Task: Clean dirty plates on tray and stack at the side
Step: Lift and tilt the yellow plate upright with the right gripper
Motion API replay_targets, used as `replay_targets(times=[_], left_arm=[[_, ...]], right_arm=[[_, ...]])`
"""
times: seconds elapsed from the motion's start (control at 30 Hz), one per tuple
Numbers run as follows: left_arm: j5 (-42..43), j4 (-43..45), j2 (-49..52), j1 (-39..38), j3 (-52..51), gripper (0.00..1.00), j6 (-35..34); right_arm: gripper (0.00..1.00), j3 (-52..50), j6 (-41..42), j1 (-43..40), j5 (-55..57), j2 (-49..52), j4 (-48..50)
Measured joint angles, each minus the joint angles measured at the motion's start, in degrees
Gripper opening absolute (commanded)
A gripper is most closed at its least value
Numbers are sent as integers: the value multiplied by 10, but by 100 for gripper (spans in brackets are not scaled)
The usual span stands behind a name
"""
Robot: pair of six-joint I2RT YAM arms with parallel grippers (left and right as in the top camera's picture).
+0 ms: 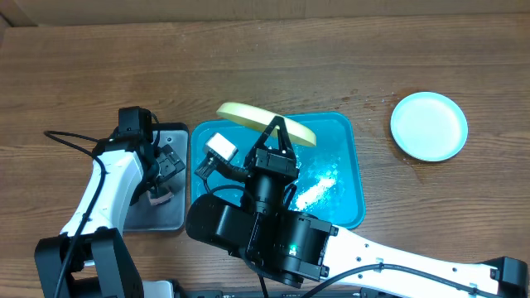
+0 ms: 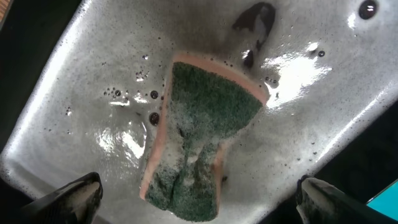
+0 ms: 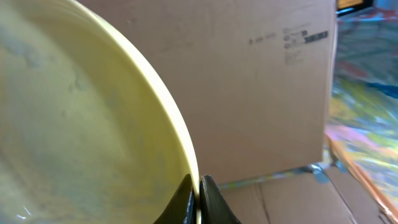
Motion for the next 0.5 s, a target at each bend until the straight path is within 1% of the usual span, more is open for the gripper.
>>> replay_targets(times=[0.13,0.23,0.3,0.4,0.5], left_arm=[[0,0,0,0,0,100,0],[0,2,0,0,0,100,0],[0,2,0,0,0,100,0],[1,2,0,0,0,100,0],[2,2,0,0,0,100,0]], right_arm=[[4,0,-5,-5,3,0,39],[4,1,-5,-11,-14,0,42],[4,1,-9,-20,-11,0,69],[4,2,-17,-27,-19,0,63],[4,4,-25,-28,-12,0,97]])
